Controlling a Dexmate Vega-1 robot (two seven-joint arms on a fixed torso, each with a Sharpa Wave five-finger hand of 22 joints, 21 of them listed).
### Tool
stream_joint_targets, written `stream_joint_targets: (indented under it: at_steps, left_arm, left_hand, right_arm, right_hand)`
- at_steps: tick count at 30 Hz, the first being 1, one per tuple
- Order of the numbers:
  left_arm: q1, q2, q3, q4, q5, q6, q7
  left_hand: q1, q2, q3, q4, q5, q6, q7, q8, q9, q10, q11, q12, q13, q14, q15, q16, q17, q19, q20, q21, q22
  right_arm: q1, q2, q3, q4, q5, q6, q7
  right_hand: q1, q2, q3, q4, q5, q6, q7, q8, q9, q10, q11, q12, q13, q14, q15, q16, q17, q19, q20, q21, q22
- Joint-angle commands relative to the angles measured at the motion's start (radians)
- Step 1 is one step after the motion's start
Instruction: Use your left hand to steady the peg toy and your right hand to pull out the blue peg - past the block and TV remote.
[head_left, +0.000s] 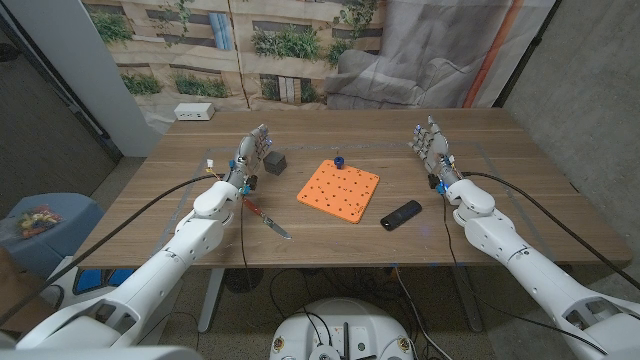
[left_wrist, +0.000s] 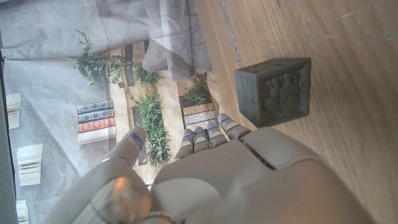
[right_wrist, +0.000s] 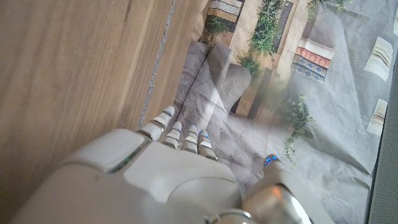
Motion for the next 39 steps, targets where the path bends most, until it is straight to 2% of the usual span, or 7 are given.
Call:
stream_joint_targets:
  at_steps: [1, 8, 17, 23, 28, 39]
  left_arm:
    - [0.079, 0.062, -0.01, -0.177, 0.036, 0.084, 0.106]
    - [0.14, 0.116, -0.031, -0.304, 0.05, 0.148, 0.168]
    - [0.174, 0.191, -0.055, -0.411, 0.058, 0.232, 0.188]
    - [0.186, 0.21, -0.06, -0.441, 0.098, 0.234, 0.216]
    - [0.185, 0.272, -0.059, -0.484, 0.139, 0.282, 0.2]
    - [0.21, 0.347, -0.076, -0.552, 0.228, 0.309, 0.212]
  left_hand:
    - [0.011, 0.058, 0.008, -0.004, 0.006, 0.004, 0.002, 0.004, 0.002, 0.001, 0.004, 0.006, 0.002, -0.005, -0.002, 0.005, 0.004, 0.006, -0.06, 0.004, 0.004]
    - [0.013, 0.056, 0.008, -0.009, 0.006, 0.008, 0.002, 0.004, 0.002, 0.005, 0.001, 0.006, 0.002, 0.001, -0.003, 0.005, 0.004, 0.008, -0.059, 0.004, 0.004]
    - [0.016, 0.056, 0.01, -0.016, 0.005, 0.018, 0.0, 0.004, 0.002, 0.013, -0.004, 0.005, 0.002, 0.008, -0.004, 0.003, 0.004, 0.011, -0.058, 0.002, 0.004]
    - [0.021, 0.058, 0.013, -0.026, 0.005, 0.049, -0.007, 0.01, 0.002, 0.036, -0.012, 0.008, 0.002, 0.033, -0.012, 0.007, 0.005, 0.033, -0.053, 0.007, 0.004]
    - [0.024, 0.059, 0.015, -0.031, 0.005, 0.058, -0.011, 0.01, 0.003, 0.046, -0.018, 0.009, 0.002, 0.042, -0.019, 0.007, 0.005, 0.037, -0.054, 0.006, 0.004]
    - [0.038, 0.067, 0.027, -0.042, 0.005, 0.107, -0.024, 0.013, 0.004, 0.097, -0.029, 0.015, 0.003, 0.086, -0.039, 0.01, 0.006, 0.084, -0.058, 0.014, 0.004]
  right_arm:
    - [0.011, -0.001, -0.01, 0.026, -0.009, 0.019, 0.033]
    - [0.034, -0.001, -0.012, 0.058, -0.006, 0.022, 0.062]
    - [0.026, -0.015, -0.007, 0.042, -0.003, 0.01, 0.06]
    - [0.026, -0.01, -0.006, 0.048, -0.005, 0.019, 0.055]
    - [0.031, -0.004, -0.007, 0.06, -0.013, 0.032, 0.05]
    - [0.055, 0.018, -0.009, 0.111, -0.016, 0.06, 0.06]
  right_hand:
    - [0.006, -0.005, 0.007, 0.0, 0.006, 0.003, -0.009, 0.005, 0.005, 0.01, -0.002, 0.009, 0.002, -0.006, -0.005, 0.007, 0.002, 0.006, -0.006, 0.005, 0.002]
    - [0.009, -0.004, 0.007, 0.0, 0.007, 0.006, -0.008, 0.006, 0.005, 0.011, -0.001, 0.009, 0.001, -0.006, -0.01, 0.007, -0.001, 0.006, -0.01, 0.005, 0.002]
    - [0.013, -0.002, 0.009, -0.001, 0.008, 0.008, -0.008, 0.007, 0.005, 0.012, -0.002, 0.01, 0.001, -0.004, -0.012, 0.008, -0.006, 0.006, -0.011, 0.006, 0.002]
    - [0.016, 0.0, 0.01, -0.002, 0.009, 0.01, -0.009, 0.008, 0.005, 0.015, -0.001, 0.012, 0.0, -0.004, -0.013, 0.008, -0.009, 0.007, -0.012, 0.007, 0.002]
    - [0.017, 0.001, 0.011, -0.003, 0.01, 0.011, -0.009, 0.008, 0.005, 0.015, -0.001, 0.012, 0.0, -0.003, -0.013, 0.008, -0.01, 0.007, -0.012, 0.007, 0.002]
    - [0.021, 0.002, 0.012, -0.004, 0.011, 0.014, -0.008, 0.009, 0.004, 0.014, 0.001, 0.012, 0.0, 0.0, -0.009, 0.01, -0.016, 0.009, -0.013, 0.008, 0.002]
